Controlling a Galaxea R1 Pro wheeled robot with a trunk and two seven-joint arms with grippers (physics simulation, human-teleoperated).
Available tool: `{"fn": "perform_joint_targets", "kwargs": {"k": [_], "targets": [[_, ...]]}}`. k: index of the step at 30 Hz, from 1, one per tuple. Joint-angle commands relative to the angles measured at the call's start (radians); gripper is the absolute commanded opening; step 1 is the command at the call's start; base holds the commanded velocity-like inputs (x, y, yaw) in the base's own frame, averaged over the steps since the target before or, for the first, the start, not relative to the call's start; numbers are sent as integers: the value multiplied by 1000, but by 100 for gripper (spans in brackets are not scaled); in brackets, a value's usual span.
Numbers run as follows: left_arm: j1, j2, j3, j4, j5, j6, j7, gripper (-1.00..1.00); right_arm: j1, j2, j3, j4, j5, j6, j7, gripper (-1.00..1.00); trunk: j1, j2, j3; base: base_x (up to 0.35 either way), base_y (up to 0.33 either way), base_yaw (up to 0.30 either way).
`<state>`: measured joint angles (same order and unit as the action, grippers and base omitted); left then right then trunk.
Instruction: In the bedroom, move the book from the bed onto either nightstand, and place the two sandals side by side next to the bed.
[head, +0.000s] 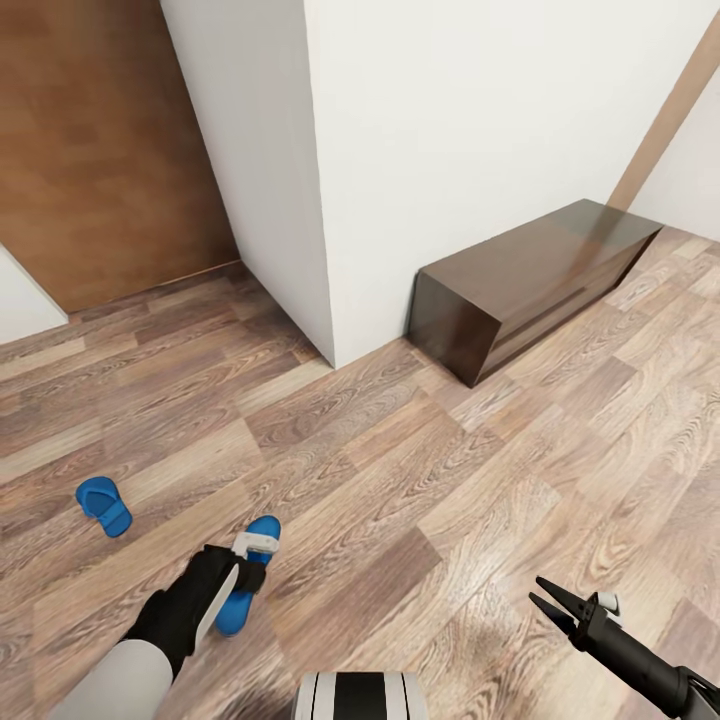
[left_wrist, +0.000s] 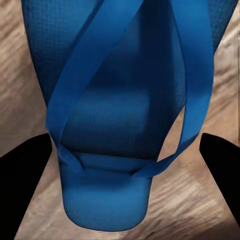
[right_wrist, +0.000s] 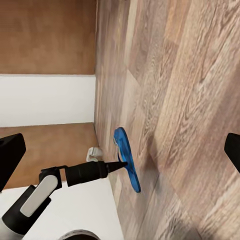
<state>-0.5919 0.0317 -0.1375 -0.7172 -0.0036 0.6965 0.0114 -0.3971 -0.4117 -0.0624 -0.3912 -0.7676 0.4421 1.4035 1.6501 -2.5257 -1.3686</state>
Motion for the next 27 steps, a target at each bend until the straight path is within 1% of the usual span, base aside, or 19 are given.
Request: {"fn": "perform_joint_targets", "kwargs": {"k": [1,4,12,16,17,20,21,25,26,27], "targets": [[0,1,-7,-10,0,6,1,-100,0,0,0,0,-3,10,2,100,-1,0,3,0,0,0],[0,2,-9,-24,-1,14,1,-100,0,0,0,0,-2,10,2,100,-2,1,15,0,0,0],[1,3,-11,-83,-2,83,1,-100,0,1,0,0,-3,11,2,100,-6,3,46,0,0,0],[1,9,-12,-123,-1,140,1,-100,0,1,0,0,-2,10,2,100,-7,4,61,0,0,0],[1,13,-13,-141,0,167,1,-100,0,1,0,0,-2,11,2,100,-8,4,65,0,0,0],[1,21,-13,-170,0,205,1,-100,0,1,0,0,-3,11,3,100,-9,4,77,0,0,0],[1,25,-13,-188,1,231,0,-100,0,1,1,0,-3,12,3,100,-10,5,81,0,0,0],[1,35,-14,-226,5,278,-1,-100,0,1,1,0,-2,13,3,100,-11,6,96,0,0,0],[3,41,-16,-256,8,302,-3,-100,0,0,2,0,-1,14,3,100,-12,6,100,0,0,0],[3,42,-16,-262,9,305,-3,-100,0,0,2,0,0,14,3,100,-12,6,104,0,0,0]]}}
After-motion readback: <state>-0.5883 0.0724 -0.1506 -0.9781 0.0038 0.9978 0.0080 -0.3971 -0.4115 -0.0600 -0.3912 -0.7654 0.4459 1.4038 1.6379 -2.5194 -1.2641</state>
